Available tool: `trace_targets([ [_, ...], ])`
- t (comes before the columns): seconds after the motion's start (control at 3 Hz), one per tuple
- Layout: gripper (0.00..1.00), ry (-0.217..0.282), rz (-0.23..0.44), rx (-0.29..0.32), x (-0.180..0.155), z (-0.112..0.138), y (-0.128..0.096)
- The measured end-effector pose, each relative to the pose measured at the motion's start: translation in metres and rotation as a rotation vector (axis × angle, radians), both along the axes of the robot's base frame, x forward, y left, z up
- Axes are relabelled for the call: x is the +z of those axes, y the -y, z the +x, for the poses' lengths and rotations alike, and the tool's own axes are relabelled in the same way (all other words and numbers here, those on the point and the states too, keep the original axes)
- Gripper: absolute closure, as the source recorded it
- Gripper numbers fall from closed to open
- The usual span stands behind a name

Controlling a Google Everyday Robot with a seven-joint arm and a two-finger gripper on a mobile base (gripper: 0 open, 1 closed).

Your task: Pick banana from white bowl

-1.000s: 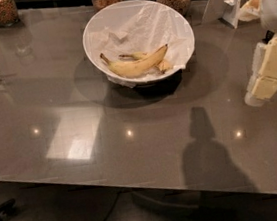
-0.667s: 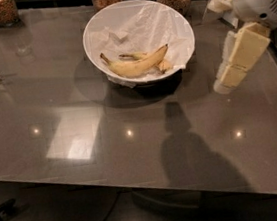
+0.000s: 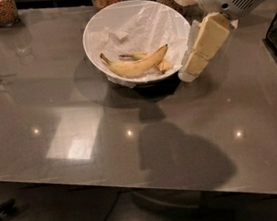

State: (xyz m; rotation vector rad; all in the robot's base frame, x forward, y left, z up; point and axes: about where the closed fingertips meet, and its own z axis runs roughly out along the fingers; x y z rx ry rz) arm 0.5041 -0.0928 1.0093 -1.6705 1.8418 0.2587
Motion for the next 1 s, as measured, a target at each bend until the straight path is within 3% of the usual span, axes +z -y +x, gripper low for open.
trace_targets([
  [0.33,0.00,0.000,0.013,-0.002,-0.016,0.022,-0.006],
  [0.67,0.00,0.011,0.034,0.014,-0.028,0.060,-0.020],
  [1.0,0.19,0.009,0.055,0.043,-0.037,0.095,-0.034],
])
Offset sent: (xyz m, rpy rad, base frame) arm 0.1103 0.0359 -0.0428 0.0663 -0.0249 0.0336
